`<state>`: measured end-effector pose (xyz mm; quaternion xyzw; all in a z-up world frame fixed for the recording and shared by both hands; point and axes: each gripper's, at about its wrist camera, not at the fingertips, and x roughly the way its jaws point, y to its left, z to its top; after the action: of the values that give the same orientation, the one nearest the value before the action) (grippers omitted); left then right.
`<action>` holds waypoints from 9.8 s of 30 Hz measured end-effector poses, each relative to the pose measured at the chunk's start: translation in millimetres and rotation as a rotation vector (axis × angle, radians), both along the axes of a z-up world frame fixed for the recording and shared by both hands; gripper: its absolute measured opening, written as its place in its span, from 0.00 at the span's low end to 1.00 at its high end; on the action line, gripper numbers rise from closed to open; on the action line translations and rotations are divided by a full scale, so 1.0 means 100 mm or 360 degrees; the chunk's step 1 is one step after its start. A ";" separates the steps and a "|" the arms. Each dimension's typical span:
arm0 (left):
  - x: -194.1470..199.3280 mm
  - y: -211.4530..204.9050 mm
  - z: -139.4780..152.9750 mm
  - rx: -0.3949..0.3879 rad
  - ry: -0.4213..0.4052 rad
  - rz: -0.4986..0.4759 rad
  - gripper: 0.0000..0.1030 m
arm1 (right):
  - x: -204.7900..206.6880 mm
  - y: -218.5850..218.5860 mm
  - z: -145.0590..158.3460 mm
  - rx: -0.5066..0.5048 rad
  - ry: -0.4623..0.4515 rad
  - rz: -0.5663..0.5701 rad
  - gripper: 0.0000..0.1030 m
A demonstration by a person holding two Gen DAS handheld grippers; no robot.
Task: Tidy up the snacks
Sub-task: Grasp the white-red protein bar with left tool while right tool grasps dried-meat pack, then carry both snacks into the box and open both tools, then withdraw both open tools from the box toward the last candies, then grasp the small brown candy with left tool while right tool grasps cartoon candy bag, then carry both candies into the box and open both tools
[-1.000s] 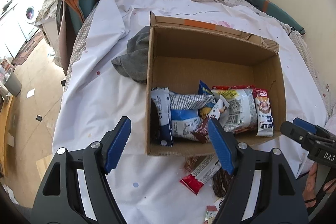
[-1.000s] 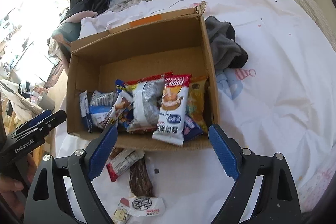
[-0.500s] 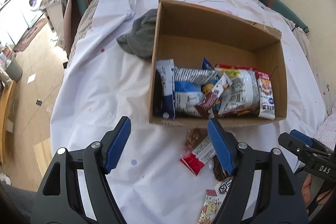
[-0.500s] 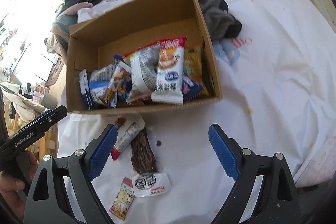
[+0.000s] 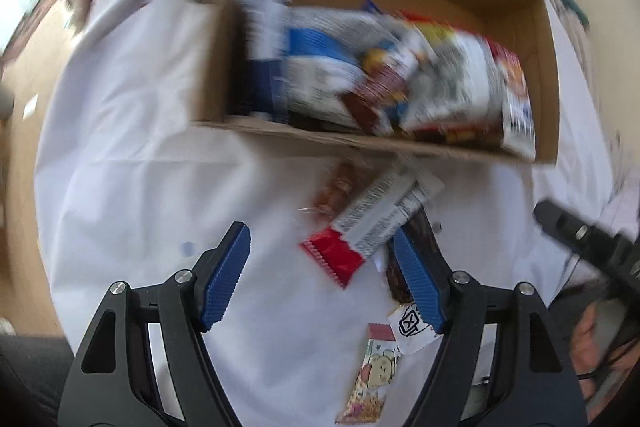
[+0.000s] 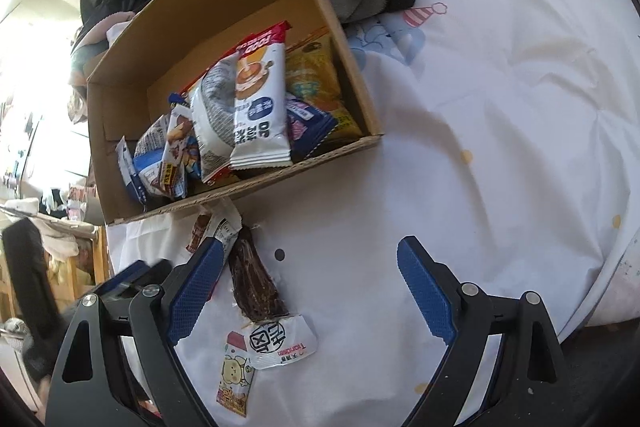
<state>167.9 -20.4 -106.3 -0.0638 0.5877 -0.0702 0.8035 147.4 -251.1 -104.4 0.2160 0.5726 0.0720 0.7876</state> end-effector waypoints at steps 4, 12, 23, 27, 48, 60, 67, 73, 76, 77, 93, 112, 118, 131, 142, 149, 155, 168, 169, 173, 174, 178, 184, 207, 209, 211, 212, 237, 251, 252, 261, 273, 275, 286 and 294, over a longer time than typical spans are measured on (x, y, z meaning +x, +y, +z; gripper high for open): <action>0.08 -0.43 -0.12 0.0098 -0.0024 -0.0308 0.44 | 0.00 -0.03 0.00 0.0009 0.0008 -0.0013 0.88; 0.21 -0.69 -0.28 0.0185 0.0001 -0.0516 0.36 | -0.01 -0.08 -0.01 0.0021 0.0018 -0.0018 0.88; 0.06 -0.25 -0.04 0.0103 0.0043 -0.0328 0.27 | 0.01 0.02 -0.03 0.0037 0.0038 0.0032 0.88; -0.13 0.08 0.27 0.0020 0.0028 -0.0161 0.27 | 0.01 0.23 -0.13 0.0023 0.0117 0.0167 0.88; -0.38 0.58 0.50 -0.0057 -0.0024 0.0117 0.27 | -0.13 1.46 -0.76 -0.0602 0.0156 0.0581 0.89; -0.39 0.62 0.49 -0.0029 -0.0053 0.0149 0.28 | -0.17 1.26 -0.57 -0.0409 0.0067 0.0545 0.59; -0.39 0.63 0.49 0.0001 -0.0068 0.0167 0.28 | -0.24 0.94 -0.29 -0.0238 0.0035 0.0574 0.59; -0.40 0.59 0.48 0.0032 -0.0085 0.0157 0.28 | -0.39 0.81 -0.04 -0.0073 0.0002 0.0601 0.59; -0.42 0.58 0.50 0.0044 -0.0108 0.0163 0.28 | -0.52 0.86 0.13 -0.0007 -0.0047 0.0609 0.59; -0.42 0.58 0.52 0.0050 -0.0124 0.0165 0.28 | -0.54 0.84 0.20 0.0022 -0.0072 0.0610 0.59; 0.02 0.58 1.06 0.0145 -0.0365 0.0204 0.28 | 0.08 0.15 0.80 0.0125 -0.0397 0.0240 0.59; 0.72 0.32 0.68 0.0070 -0.0369 0.0133 0.28 | 0.85 0.21 0.49 -0.0092 -0.0375 0.0240 0.61; 0.75 0.26 0.69 0.0079 -0.0407 0.0105 0.28 | 0.93 0.31 0.39 -0.0052 -0.0329 0.0267 0.62; 0.78 0.22 0.61 -0.0039 -0.0293 0.0102 0.73 | 0.91 0.24 0.40 0.0052 -0.0317 0.0192 0.81; 0.74 0.21 0.64 -0.0009 -0.0317 0.0088 0.73 | 0.88 0.30 0.43 -0.0005 -0.0354 0.0224 0.81; 0.73 0.21 0.65 0.0003 -0.0326 0.0087 0.73 | 0.88 0.31 0.44 -0.0018 -0.0359 0.0231 0.81; 0.71 0.20 0.66 0.0002 -0.0336 0.0080 0.73 | 0.82 0.34 0.46 -0.0028 -0.0363 0.0235 0.81; 0.41 0.32 0.69 0.0043 -0.0343 0.0074 0.73 | 0.40 0.41 0.58 -0.0040 -0.0401 0.0262 0.81; 0.39 0.34 0.70 0.0043 -0.0343 0.0079 0.73 | 0.37 0.41 0.58 -0.0037 -0.0400 0.0261 0.81; 0.28 0.42 0.68 0.0030 -0.0318 0.0119 0.73 | 0.26 0.42 0.57 -0.0026 -0.0389 0.0265 0.81; 0.25 0.44 0.65 0.0020 -0.0300 0.0130 0.73 | 0.24 0.42 0.56 -0.0025 -0.0385 0.0265 0.81; 0.14 0.50 0.59 0.0000 -0.0250 0.0166 0.73 | 0.11 0.44 0.51 -0.0016 -0.0356 0.0268 0.81; 0.03 0.57 0.54 0.0014 -0.0211 0.0213 0.73 | -0.12 0.56 0.35 -0.0005 -0.0256 0.0308 0.81; -0.03 0.64 0.53 0.0032 -0.0177 0.0304 0.73 | -0.72 1.47 -0.53 -0.0413 0.0179 0.0705 0.27; -0.03 0.63 0.51 0.0029 -0.0165 0.0301 0.73 | -0.70 1.43 -0.52 -0.0376 0.0175 0.0690 0.26; -0.03 0.60 0.49 0.0043 -0.0157 0.0289 0.73 | -0.68 1.39 -0.48 -0.0368 0.0142 0.0666 0.26; -0.02 0.58 0.48 0.0056 -0.0152 0.0277 0.73 | -0.67 1.36 -0.45 -0.0373 0.0122 0.0648 0.26; 0.33 -0.22 -0.38 0.0254 0.0062 -0.0176 0.15 | -0.59 0.71 -0.25 -0.0256 0.0057 0.0310 0.26; -0.19 0.18 -0.04 0.0071 0.0090 -0.0049 0.14 | -0.62 0.59 -0.01 -0.0207 -0.0011 0.0329 0.26; -0.24 0.22 0.06 0.0028 0.0069 -0.0038 0.14 | -0.62 0.58 0.02 -0.0198 -0.0023 0.0324 0.26; -0.31 0.45 0.84 -0.0067 -0.0258 0.0035 0.14 | -0.42 0.33 0.43 -0.0130 -0.0179 0.0254 0.26; 0.18 0.27 1.15 -0.0026 -0.0444 0.0037 0.14 | 0.23 0.41 0.83 -0.0094 -0.0384 0.0278 0.27; 0.28 0.24 1.16 -0.0021 -0.0456 0.0031 0.14 | 0.36 0.43 0.86 -0.0089 -0.0409 0.0294 0.27; 0.49 0.27 0.70 -0.0094 -0.0468 0.0077 0.14 | 0.77 0.63 0.43 0.0005 -0.0353 0.0383 0.27; 0.55 0.16 0.61 -0.0073 -0.0437 0.0034 0.15 | 0.81 0.67 0.42 0.0086 -0.0368 0.0422 0.29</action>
<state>223.0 -4.3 -45.3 -0.0784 0.4698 -0.0831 0.8754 228.6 -184.0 -62.5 0.1499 0.4995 0.2148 0.8258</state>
